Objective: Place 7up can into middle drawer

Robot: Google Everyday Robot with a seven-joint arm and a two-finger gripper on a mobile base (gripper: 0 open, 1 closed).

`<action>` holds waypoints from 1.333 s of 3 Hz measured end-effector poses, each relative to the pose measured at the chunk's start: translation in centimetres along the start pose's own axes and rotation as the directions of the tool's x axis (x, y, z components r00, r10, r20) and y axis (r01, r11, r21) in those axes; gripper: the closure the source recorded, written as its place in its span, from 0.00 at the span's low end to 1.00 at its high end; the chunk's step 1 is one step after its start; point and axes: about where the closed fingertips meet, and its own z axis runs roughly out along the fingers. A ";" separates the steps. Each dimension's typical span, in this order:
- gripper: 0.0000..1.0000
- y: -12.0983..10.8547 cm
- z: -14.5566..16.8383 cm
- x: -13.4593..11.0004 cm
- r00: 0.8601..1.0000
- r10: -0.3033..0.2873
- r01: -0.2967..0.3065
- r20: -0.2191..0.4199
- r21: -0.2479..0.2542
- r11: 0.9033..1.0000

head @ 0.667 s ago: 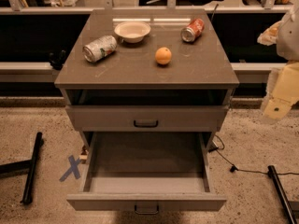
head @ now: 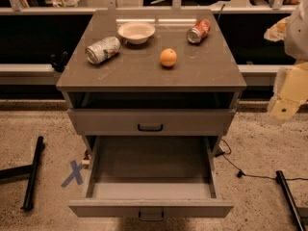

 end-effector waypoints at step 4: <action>0.00 -3.3 2.5 -17.4 0.888 -0.443 0.440 0.127 0.051 0.897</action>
Offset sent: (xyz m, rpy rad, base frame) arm 0.0836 0.1789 0.0300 -0.0995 -0.1232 0.5698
